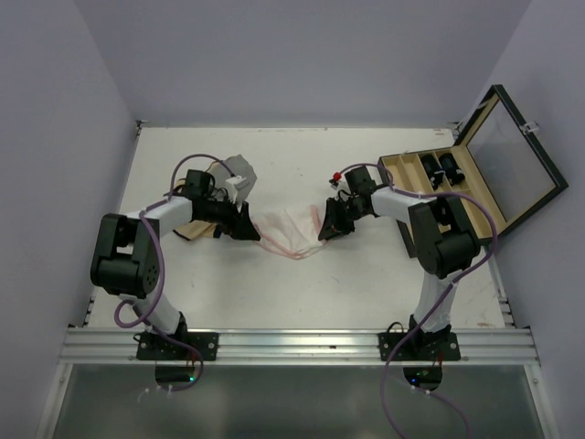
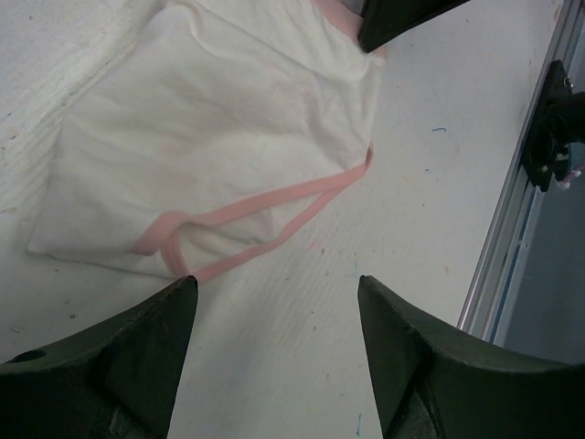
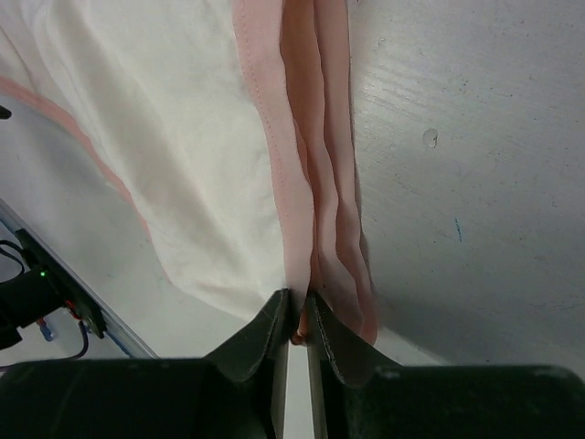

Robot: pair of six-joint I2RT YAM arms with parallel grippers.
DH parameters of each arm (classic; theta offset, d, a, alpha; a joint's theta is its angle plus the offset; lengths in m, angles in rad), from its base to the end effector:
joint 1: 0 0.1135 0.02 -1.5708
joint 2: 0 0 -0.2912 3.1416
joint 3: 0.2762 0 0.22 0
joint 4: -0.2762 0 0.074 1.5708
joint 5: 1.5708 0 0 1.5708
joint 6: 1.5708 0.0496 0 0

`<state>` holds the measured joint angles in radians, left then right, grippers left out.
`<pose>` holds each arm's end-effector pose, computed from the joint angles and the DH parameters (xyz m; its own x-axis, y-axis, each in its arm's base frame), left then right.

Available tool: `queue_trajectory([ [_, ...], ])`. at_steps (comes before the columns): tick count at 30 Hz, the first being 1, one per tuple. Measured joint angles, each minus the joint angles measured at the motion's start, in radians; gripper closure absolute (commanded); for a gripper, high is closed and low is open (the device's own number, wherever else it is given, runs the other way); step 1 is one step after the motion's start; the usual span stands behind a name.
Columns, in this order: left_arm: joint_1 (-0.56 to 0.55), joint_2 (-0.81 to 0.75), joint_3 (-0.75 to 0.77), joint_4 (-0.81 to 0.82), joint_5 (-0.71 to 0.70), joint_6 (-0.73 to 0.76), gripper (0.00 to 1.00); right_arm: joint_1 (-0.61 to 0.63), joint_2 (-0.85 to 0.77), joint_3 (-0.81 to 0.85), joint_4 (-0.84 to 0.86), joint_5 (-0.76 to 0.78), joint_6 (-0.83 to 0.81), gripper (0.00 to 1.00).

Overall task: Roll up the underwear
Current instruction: Fold the underwear

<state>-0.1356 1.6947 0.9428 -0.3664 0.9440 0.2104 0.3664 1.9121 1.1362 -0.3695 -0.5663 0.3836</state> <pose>0.2885 -0.0799 0.2090 -0.7816 0.2303 -0.5797 0.6068 0.4961 -0.6210 0.3251 0.1532 0.1770 -0.9791 -0.0374 -0.1998 -0.1538 0.7792 0.6076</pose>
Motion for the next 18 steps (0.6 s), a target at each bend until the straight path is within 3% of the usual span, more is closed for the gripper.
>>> queue_trajectory([
  [18,0.0,0.095,-0.04,0.216,0.008,-0.182,0.25,0.0,0.02,0.022,-0.023,-0.001,-0.003,0.93],
])
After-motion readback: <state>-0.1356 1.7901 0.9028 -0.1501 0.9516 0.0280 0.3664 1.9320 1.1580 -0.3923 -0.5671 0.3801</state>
